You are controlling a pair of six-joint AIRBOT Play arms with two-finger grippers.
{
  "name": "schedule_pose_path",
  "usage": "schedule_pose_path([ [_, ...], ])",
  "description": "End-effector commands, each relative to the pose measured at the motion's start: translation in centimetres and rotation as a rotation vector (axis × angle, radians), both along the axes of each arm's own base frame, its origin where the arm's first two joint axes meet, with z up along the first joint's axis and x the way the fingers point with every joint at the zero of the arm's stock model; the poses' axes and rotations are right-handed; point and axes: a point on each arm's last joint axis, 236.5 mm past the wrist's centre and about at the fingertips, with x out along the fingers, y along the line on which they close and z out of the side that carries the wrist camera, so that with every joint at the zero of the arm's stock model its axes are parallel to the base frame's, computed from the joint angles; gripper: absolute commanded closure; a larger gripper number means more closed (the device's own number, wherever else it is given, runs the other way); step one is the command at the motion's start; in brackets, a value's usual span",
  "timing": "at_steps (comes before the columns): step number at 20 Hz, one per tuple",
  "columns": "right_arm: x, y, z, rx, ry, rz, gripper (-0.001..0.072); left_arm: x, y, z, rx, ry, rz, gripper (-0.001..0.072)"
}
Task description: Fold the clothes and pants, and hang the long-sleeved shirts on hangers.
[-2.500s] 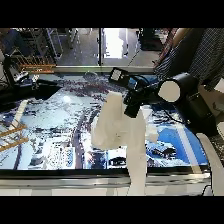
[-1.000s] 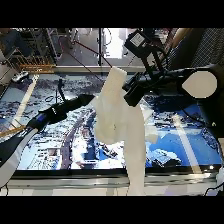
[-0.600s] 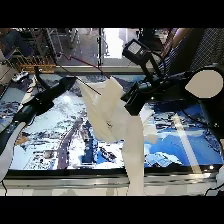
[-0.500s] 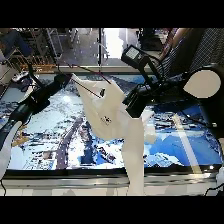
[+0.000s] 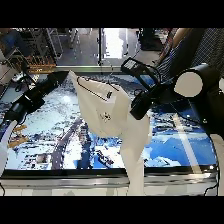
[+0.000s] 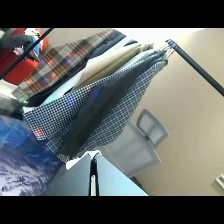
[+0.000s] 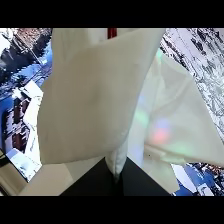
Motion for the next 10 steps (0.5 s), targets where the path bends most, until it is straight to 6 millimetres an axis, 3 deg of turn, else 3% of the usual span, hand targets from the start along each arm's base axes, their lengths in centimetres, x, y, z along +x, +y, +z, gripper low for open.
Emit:
schedule_pose_path([
  [1, 0.9, -0.7, 0.0, -0.021, -0.026, -0.035, 0.0692, -0.4, -0.2, 0.2, 0.001, -0.012, -0.018, 0.0699],
  [10, 1.1, 0.4, 1.7, 0.043, -0.084, -0.012, 0.0692, 0.4, 0.1, -1.2, 0.059, 0.016, 0.019, 0.0698],
])
